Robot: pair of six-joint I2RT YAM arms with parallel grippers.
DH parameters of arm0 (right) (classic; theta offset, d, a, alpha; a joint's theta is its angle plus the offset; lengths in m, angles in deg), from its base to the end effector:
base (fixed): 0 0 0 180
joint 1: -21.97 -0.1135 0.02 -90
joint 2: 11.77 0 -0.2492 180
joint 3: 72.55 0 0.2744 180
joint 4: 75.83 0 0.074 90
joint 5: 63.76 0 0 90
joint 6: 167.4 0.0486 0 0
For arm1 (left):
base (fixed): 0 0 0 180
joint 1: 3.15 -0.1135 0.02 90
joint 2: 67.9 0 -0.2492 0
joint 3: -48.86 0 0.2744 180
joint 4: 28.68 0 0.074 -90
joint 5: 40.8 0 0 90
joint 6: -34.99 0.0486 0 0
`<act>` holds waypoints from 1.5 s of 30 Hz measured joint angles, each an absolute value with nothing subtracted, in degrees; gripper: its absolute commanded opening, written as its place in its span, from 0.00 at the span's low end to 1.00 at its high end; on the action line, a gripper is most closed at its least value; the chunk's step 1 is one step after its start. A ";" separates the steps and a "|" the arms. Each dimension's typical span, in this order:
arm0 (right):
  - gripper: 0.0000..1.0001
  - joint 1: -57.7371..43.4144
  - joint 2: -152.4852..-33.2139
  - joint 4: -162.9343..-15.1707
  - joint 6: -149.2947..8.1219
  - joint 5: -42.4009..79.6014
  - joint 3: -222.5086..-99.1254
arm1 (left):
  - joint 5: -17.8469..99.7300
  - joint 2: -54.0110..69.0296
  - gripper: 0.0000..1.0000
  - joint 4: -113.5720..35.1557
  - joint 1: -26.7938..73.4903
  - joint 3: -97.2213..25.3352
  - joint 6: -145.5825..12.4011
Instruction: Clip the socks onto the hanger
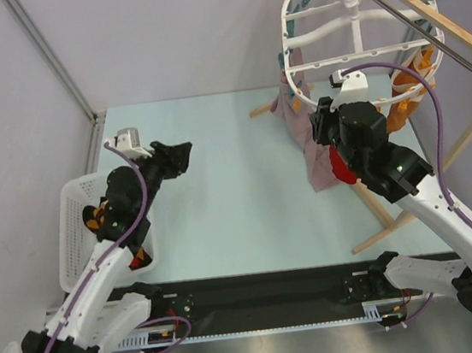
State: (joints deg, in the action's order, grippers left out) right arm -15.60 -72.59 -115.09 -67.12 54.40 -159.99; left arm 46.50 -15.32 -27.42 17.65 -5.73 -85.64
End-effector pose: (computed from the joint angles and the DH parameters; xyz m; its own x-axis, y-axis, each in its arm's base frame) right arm 0.2183 0.1390 0.4285 -0.2015 0.0435 -0.9785 -0.1388 0.9877 0.0725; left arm 0.2471 -0.0963 0.3280 -0.1572 -0.4847 -0.8604 0.3702 0.7788 -0.5064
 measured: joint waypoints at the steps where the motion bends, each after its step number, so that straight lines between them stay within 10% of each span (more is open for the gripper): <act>1: 0.00 -15.55 -72.50 -114.78 -67.12 53.99 -159.99 | 47.88 -17.46 0.63 -31.27 16.90 -5.12 -85.60; 15: 0.00 -14.72 -69.24 -112.66 -67.12 49.75 -157.50 | 53.52 -13.42 0.77 -68.88 -16.49 -14.43 -84.59; 45: 0.00 -14.17 -67.93 -110.41 -66.46 45.84 -155.68 | 63.68 35.43 0.65 -97.01 -23.18 -43.10 -128.18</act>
State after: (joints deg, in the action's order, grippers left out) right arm -14.17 -67.93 -110.41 -66.46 45.84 -155.68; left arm 63.68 35.43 -97.01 -23.18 -43.10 -128.18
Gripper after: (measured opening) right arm 0.304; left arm 0.668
